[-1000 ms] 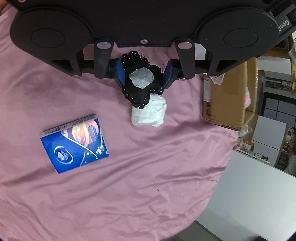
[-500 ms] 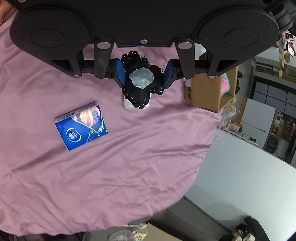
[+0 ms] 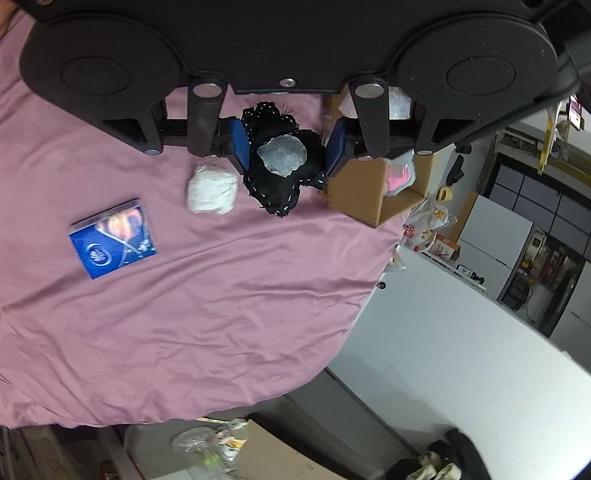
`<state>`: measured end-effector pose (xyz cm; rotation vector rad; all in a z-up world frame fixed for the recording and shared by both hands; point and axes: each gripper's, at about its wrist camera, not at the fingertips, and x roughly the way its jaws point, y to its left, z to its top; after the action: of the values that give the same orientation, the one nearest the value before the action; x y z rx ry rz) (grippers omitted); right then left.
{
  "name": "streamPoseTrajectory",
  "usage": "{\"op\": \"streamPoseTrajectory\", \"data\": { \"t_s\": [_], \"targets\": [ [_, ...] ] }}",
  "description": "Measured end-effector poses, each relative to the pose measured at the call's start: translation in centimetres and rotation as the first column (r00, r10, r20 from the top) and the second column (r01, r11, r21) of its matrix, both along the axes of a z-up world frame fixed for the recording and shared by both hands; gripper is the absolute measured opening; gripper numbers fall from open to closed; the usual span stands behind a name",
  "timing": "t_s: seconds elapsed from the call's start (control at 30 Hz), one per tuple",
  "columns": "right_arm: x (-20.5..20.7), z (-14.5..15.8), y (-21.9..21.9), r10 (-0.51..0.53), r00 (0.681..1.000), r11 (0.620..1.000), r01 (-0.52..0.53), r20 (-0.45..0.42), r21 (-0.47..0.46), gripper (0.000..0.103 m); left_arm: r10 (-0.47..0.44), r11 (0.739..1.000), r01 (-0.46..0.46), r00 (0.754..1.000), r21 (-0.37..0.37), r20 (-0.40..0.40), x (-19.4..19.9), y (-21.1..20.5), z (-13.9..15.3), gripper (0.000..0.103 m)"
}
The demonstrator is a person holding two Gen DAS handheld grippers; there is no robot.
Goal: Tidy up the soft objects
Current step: 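Carry the plastic bag with the left gripper while the right carries the lace item to the box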
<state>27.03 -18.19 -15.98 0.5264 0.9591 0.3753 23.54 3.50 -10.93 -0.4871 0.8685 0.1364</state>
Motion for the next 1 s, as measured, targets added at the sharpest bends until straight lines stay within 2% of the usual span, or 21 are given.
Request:
{"op": "streamPoseTrajectory", "data": {
  "t_s": [0.57, 0.77, 1.0],
  "targets": [
    [-2.4, 1.5, 6.2, 0.072, 0.980, 0.991, -0.049, 0.185, -0.128, 0.043, -0.092, 0.988, 0.087, 0.995, 0.128, 0.029, -1.2, 6.0, 2.3, 0.039],
    [-2.7, 1.7, 7.4, 0.096, 0.971, 0.986, -0.064, 0.217, -0.152, 0.043, -0.109, 0.978, 0.103, 0.994, 0.180, 0.022, -1.6, 8.3, 2.6, 0.039],
    [-3.4, 2.6, 8.7, 0.130, 0.959, 0.983, -0.090, 0.252, -0.162, 0.043, -0.111, 0.973, 0.107, 0.994, 0.204, 0.006, -1.8, 11.1, 2.2, 0.039]
  ]
}}
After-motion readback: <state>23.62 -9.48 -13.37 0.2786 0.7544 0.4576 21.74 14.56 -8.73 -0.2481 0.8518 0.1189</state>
